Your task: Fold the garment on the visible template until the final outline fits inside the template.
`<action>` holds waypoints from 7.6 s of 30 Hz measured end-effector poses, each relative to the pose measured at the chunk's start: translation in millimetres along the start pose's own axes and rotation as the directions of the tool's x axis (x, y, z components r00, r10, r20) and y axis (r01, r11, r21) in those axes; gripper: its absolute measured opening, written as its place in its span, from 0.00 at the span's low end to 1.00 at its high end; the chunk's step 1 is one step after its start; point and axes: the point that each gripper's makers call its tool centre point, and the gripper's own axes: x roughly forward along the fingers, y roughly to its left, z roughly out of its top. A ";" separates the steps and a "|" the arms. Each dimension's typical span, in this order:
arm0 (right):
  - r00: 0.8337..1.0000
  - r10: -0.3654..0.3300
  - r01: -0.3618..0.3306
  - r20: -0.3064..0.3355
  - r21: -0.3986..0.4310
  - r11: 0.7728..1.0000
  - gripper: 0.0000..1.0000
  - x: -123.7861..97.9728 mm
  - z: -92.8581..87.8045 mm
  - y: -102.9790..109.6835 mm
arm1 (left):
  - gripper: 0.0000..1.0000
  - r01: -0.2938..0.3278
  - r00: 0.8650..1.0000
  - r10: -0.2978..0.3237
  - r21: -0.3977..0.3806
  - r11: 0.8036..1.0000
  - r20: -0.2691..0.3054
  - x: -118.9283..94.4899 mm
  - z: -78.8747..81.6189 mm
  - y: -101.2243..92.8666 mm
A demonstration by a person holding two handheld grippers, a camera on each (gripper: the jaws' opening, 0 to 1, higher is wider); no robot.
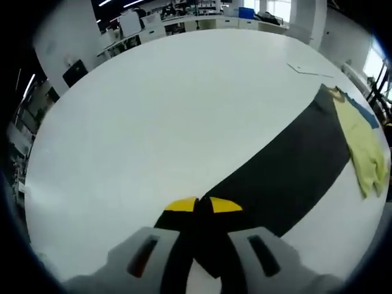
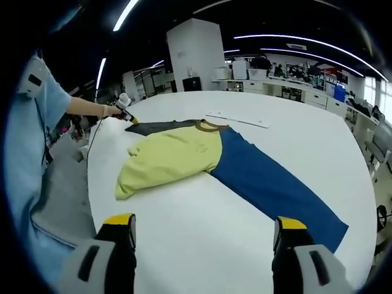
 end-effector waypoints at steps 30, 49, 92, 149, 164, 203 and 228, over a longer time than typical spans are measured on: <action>0.997 0.032 -0.031 0.065 -0.013 0.999 0.93 1.4 9.9 9.9 | 0.91 0.278 0.902 -0.335 0.227 0.933 0.272 -79.1 26.3 -91.8; 0.992 0.067 -0.062 0.103 -0.043 0.997 0.91 -0.1 16.1 28.4 | 0.84 0.406 0.814 -0.509 0.353 0.843 0.280 -138.1 5.3 -202.3; 0.970 0.239 -0.222 0.040 -0.242 0.944 0.84 28.7 34.1 86.1 | 0.70 0.452 0.742 -0.594 0.423 0.785 0.310 -188.1 -28.1 -315.7; 0.938 0.244 -0.343 -0.246 -0.759 0.553 0.00 132.3 28.0 178.9 | 0.66 0.475 0.711 -0.563 0.304 0.826 0.421 -184.0 -38.1 -335.9; 0.944 0.302 -0.317 -0.136 -0.632 0.707 0.00 148.5 127.9 156.8 | 0.65 0.493 0.698 -0.578 0.303 0.816 0.421 -179.9 -34.8 -344.1; 0.965 0.104 -0.204 -0.239 -0.442 0.874 0.00 274.6 133.4 59.6 | 0.58 0.530 0.689 -0.577 0.239 0.814 0.438 -168.6 -34.3 -343.3; 0.980 0.080 -0.149 -0.181 -0.413 0.899 0.20 258.9 139.8 49.7 | 0.59 0.535 0.688 -0.578 0.233 0.812 0.439 -169.9 -35.5 -344.6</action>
